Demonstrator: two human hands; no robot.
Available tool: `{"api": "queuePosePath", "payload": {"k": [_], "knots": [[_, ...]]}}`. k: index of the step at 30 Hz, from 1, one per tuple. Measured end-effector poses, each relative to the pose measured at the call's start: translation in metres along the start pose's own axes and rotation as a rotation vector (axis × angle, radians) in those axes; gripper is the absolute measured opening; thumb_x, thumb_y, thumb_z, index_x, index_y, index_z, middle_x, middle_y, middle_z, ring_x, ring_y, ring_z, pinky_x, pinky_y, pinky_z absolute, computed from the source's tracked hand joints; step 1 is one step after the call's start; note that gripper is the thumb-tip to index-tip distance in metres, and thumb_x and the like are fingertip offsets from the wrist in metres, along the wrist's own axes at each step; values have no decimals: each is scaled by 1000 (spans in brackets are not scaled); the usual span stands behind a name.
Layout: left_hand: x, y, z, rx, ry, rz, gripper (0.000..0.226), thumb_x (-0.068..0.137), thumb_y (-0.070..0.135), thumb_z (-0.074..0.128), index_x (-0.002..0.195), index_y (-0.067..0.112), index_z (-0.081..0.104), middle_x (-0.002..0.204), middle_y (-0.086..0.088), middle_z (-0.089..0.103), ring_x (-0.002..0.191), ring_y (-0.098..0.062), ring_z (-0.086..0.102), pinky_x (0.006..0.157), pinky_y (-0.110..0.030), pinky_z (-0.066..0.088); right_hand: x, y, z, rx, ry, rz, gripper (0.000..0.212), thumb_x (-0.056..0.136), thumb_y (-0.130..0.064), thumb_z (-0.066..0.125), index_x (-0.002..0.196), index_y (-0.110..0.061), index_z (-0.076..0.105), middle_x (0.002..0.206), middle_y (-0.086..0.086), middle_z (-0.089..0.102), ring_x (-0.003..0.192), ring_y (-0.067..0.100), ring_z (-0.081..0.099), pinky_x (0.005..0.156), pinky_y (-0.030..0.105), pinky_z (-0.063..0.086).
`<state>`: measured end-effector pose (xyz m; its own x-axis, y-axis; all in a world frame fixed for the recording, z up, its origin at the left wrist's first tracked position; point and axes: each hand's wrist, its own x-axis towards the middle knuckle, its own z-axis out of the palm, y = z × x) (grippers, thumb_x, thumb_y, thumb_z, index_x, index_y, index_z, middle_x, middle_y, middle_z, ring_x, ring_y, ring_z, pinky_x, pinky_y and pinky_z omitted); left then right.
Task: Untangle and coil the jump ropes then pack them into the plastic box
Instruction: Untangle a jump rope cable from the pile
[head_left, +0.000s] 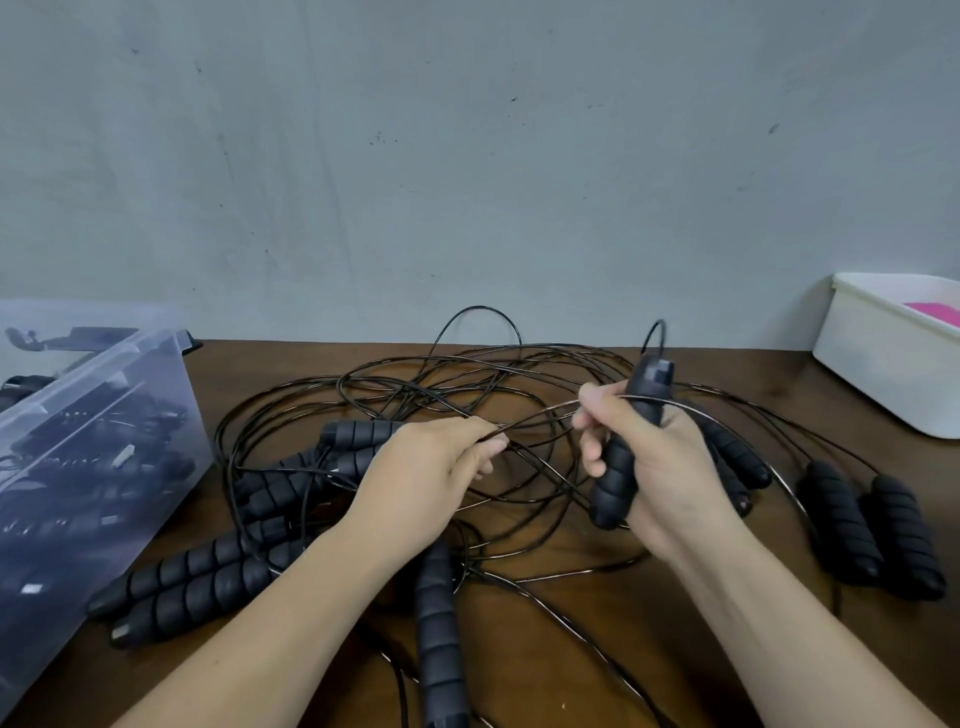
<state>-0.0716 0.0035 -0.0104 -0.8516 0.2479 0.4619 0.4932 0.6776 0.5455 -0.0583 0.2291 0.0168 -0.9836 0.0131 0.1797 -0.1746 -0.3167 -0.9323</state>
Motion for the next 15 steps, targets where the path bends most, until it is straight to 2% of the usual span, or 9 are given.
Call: {"api": "queuePosePath", "payload": {"k": [2,4,7,10,12,15], "knots": [[-3,5,-1,67,29,83,23,104,37,54,113,32,75,88,17,71,87,-2,68,82,-31,57,-5,10,7,-213,-22,-33,16,85,-20,89,91,-11,76,79,17,72,59,23,57,54,31,48],[-6,10,0,127,46,156,26,99,24,55,116,30,74,94,16,70,90,-7,68,78,-32,57,-13,20,18,-353,-89,-73,13,89,-15,86,96,-10,76,72,17,71,58,20,61,54,31,52],[-7,7,4,174,6,149,24,96,21,51,106,29,71,89,13,66,85,-12,65,70,-39,56,-18,27,24,-487,-134,-114,12,95,-19,80,93,-11,73,71,8,73,58,17,64,58,33,57],[-7,2,11,195,-55,135,14,97,23,54,92,34,62,80,17,59,77,-6,57,66,-34,51,-17,29,20,-508,-156,-104,12,97,-20,79,90,-11,74,76,7,75,60,19,65,60,37,58],[-6,0,13,183,-48,124,14,97,24,59,93,36,64,80,18,59,77,-5,58,67,-30,49,-17,29,21,-458,-172,-91,11,97,-16,79,91,-8,74,78,10,76,61,21,64,58,37,56],[-3,-3,9,153,-23,122,6,101,37,59,100,38,65,82,19,63,82,-5,63,71,-34,55,-14,18,17,-220,-117,-57,10,94,-10,78,89,-5,71,76,16,73,59,22,59,55,34,49]]}}
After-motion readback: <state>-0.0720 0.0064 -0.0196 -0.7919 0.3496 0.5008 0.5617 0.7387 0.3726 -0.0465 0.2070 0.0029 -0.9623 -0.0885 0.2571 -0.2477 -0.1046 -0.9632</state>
